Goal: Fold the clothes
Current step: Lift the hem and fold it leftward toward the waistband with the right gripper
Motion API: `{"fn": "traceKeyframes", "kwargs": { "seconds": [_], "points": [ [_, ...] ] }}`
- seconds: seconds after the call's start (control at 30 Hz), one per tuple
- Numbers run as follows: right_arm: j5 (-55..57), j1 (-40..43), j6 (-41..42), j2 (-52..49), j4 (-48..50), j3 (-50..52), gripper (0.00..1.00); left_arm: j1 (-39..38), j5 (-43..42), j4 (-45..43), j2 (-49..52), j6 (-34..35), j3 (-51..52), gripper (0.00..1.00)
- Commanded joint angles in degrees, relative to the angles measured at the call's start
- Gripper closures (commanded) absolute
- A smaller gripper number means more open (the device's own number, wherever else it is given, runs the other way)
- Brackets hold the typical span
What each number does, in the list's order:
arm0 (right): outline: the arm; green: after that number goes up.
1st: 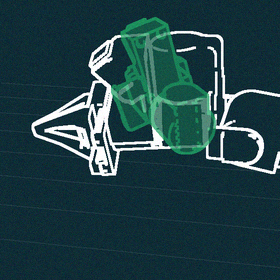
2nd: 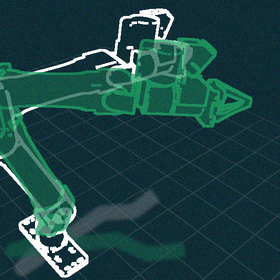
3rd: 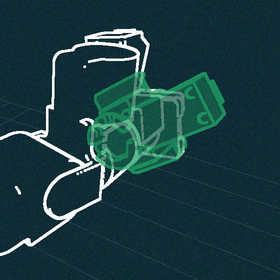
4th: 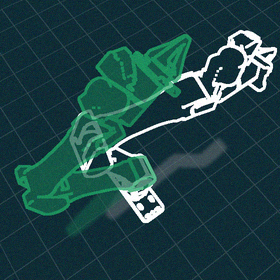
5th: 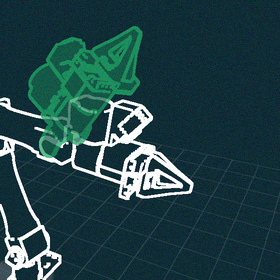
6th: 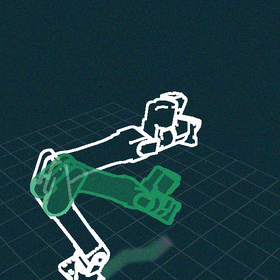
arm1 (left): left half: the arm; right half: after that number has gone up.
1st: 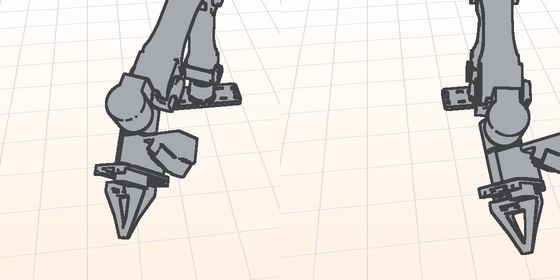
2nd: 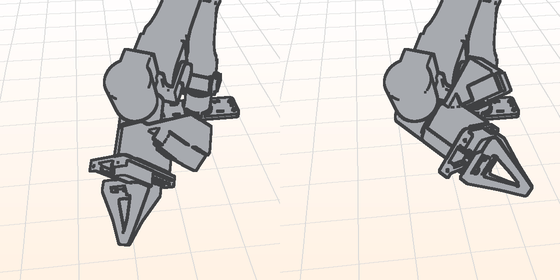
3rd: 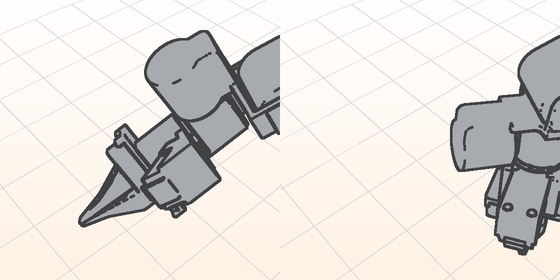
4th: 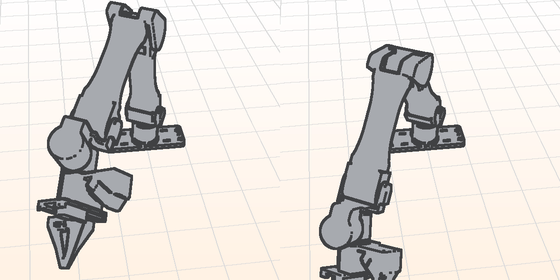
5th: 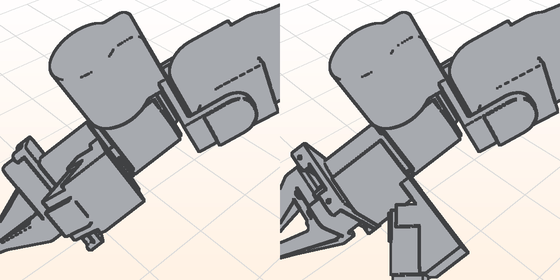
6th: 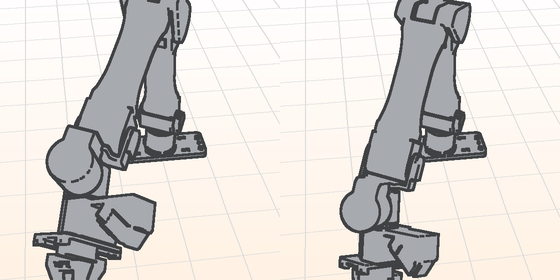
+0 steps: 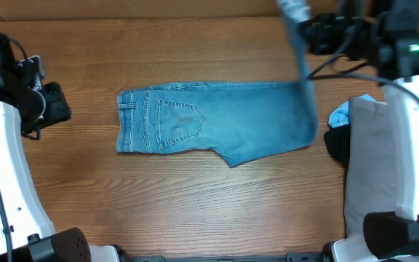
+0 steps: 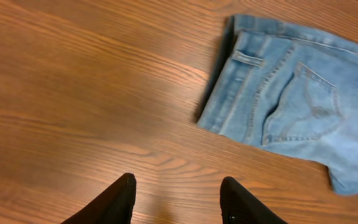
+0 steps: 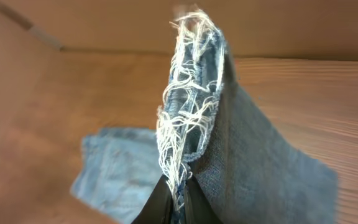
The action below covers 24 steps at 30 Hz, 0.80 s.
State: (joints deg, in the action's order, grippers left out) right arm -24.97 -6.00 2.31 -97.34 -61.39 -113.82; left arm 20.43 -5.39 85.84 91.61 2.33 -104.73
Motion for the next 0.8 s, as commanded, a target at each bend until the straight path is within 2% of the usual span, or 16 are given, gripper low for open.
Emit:
{"fn": "traceKeyframes", "kwargs": {
  "seconds": [0.0,0.2,0.4,0.77],
  "points": [
    [3.96,-6.69,1.77,2.27,0.44,-1.05,0.96,2.14,1.27,0.09,-2.91,-1.51,-1.20,0.51],
    [10.34,-17.79,6.49,1.01,1.03,-1.01,0.96,2.60,0.85,0.04,-3.52,-1.51,-1.20,0.50],
    [11.43,-25.79,6.97,-4.55,4.31,-0.98,0.96,2.60,0.87,-0.20,-3.52,-1.49,-1.20,0.51],
    [13.73,-34.18,11.69,-13.75,15.56,-0.98,0.96,2.60,0.04,-0.11,-3.56,-1.51,-1.20,0.51]
  ]
}}
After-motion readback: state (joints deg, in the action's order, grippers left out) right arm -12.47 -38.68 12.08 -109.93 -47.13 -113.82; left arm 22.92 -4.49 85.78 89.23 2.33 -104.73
